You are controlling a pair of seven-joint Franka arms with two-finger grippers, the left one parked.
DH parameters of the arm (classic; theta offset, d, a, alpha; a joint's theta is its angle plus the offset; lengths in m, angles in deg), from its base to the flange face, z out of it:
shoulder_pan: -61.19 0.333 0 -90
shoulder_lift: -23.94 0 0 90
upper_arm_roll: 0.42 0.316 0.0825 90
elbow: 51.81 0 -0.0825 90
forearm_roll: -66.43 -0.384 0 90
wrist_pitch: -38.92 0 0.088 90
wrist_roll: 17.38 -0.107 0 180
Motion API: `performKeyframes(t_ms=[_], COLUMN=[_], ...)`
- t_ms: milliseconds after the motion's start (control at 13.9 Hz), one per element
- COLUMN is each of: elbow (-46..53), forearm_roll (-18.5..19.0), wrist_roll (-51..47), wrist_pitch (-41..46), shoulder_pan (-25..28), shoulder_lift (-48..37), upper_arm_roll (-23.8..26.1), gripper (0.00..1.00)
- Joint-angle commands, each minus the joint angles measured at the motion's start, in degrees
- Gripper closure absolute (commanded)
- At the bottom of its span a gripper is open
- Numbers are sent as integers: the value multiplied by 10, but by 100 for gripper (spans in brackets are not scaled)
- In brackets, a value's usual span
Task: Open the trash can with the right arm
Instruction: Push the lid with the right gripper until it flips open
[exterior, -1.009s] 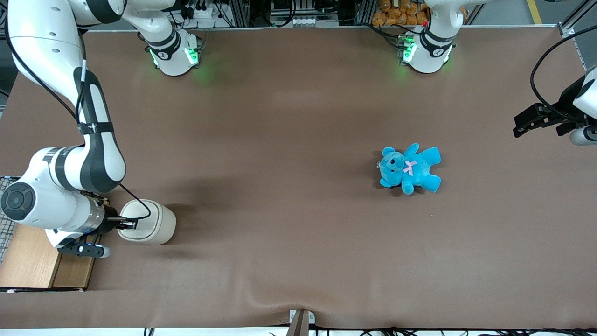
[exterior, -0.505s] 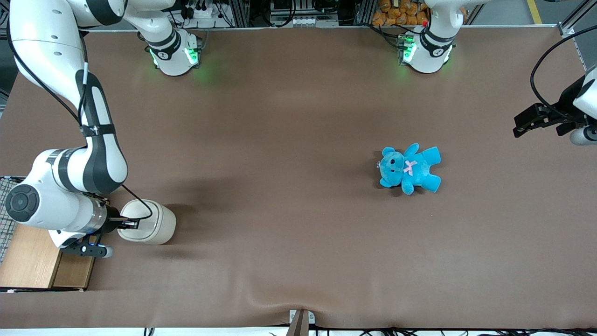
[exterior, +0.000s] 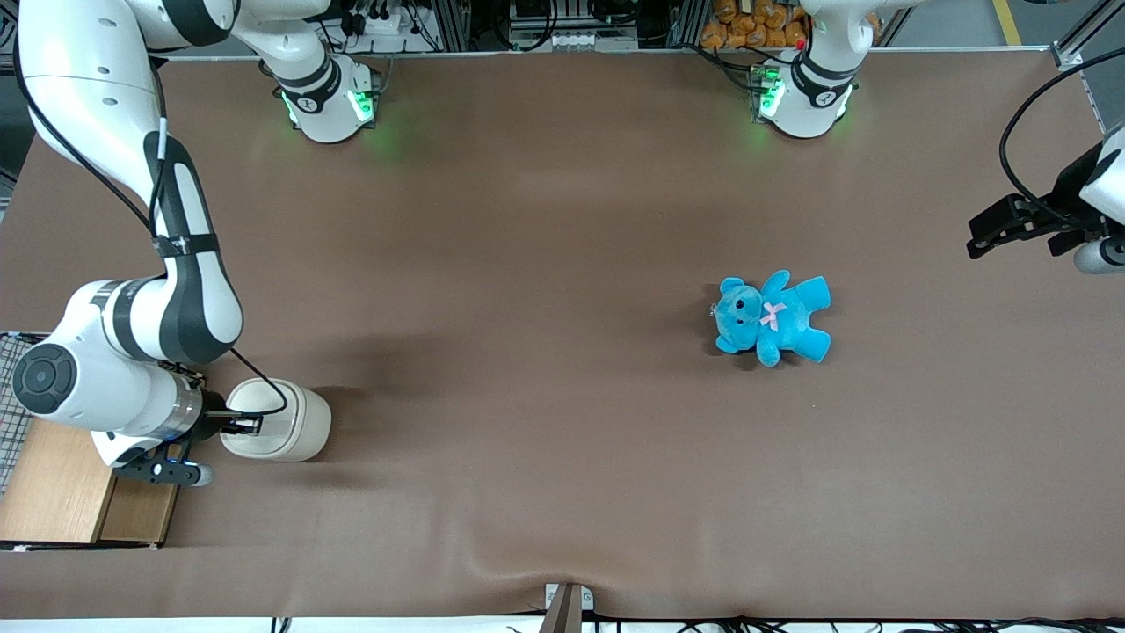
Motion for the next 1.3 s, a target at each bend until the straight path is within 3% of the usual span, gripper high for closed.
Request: performKeyframes(t_ms=[0,288,1009,1081,1153,1225], elbow=[-16,33,141,152,156,156], forearm_roll=[-4,-6,-8,-9,-22,-36], wrist_roll=[7,2,-58,-59,-59,-58], wrist_pitch=[-16,85,221,236,245,247], shoulder_pan=[2,0,11,8,5,2], shoulder_lift=[0,0,-1,-2,-5,-7], upper_arm_roll=[1,1,19,25,25,25], gripper=[100,100,99,74,15,0])
